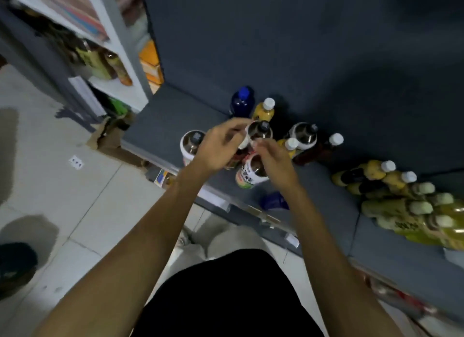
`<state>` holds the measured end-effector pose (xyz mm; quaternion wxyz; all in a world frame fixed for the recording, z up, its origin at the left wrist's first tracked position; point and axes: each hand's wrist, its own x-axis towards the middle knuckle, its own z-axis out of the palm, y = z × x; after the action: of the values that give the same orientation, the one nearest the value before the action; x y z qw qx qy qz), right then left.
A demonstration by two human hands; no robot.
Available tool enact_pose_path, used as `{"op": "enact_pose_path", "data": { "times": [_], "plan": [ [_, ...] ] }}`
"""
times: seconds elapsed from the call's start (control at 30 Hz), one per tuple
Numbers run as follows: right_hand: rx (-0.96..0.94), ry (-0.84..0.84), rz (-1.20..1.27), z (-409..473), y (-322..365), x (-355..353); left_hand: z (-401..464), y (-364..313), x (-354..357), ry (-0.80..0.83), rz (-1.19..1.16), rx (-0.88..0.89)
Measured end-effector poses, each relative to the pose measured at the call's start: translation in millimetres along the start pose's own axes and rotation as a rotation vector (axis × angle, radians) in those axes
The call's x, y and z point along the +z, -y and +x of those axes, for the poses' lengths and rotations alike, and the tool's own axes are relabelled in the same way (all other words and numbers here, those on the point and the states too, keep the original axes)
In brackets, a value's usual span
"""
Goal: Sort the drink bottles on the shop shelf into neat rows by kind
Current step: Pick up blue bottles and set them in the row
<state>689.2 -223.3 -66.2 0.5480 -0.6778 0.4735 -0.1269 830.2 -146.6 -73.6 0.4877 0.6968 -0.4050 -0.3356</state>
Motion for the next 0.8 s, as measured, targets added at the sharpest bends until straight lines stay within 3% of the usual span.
{"op": "enact_pose_path", "data": {
  "times": [0.1, 0.17, 0.37, 0.47, 0.67, 0.8],
  "plan": [
    [-0.024, -0.248, -0.043, 4, -14, -18, 25, 6, 20, 0.16, 0.089, 0.026],
    [-0.018, -0.319, 0.001, 9, -22, -28, 39, 7, 34, 0.203, 0.124, 0.035],
    [0.209, -0.392, -0.221, 8, -51, -44, 77, 4, 51, 0.391, 0.188, 0.112],
    [0.533, -0.202, -0.42, 1, -57, -42, 89, -6, 61, 0.468, 0.234, 0.114],
    [0.727, -0.307, -0.274, -13, -74, -38, 89, -11, 88, 0.707, 0.222, 0.17],
    [0.723, -0.383, -0.168, -25, -78, -19, 88, -13, 80, 0.734, 0.117, 0.194]
  ]
}}
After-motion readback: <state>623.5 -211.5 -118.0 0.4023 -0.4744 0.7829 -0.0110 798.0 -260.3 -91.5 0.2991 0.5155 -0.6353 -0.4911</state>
